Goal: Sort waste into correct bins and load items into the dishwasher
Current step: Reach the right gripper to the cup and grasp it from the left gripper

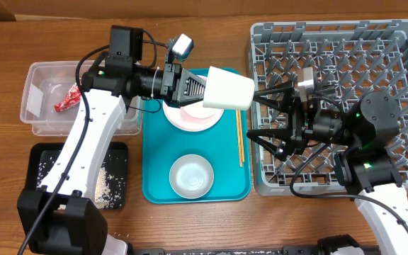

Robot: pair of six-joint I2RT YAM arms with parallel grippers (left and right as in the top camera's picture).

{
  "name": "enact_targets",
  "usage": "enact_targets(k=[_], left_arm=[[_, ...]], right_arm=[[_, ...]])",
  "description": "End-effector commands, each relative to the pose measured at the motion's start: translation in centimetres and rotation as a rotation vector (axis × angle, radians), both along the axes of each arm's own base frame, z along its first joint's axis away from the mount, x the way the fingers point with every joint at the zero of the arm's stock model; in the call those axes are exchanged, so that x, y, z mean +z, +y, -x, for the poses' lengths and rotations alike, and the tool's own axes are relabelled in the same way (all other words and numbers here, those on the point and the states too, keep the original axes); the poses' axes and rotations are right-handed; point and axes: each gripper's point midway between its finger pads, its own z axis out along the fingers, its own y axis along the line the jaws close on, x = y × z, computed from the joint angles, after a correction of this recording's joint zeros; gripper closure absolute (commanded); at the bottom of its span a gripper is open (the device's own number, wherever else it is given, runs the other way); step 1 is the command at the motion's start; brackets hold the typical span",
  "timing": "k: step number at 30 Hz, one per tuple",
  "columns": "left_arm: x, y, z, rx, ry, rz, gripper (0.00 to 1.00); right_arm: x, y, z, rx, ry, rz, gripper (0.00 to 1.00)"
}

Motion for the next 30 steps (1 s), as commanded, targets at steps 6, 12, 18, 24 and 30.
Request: enact_targets(k=[6,12,18,24,30], left_arm=[[1.0,-2.6,2.5,-0.109,-0.041,0.035,0.96],[1.0,-2.9,2.8,-0.12,-0.038,0.035,0.96],[1.0,-2.5,2.4,-0.106,-0.012,0.028,0.96],[1.0,-1.6,1.7,-0.075,0.006,0.025,0.96],[1.0,-1.1,1.3,-0.06,0.032,0.019,0.96]], right_arm=[[0.2,0.1,-1.1,-0.032,0.008,-0.003,0.0],[-0.7,0.2,-2.7,-0.06,0.025,-0.001,0.0],[0.9,-0.4,-3.6,-0.092,-0.099,-0.028,0.0],[0.7,-1.7,-3.4,-0.068,-0.092,-0.015,0.0],[0.4,-4.7,-3.7,-0.081,-0.093,0.001,0.0]])
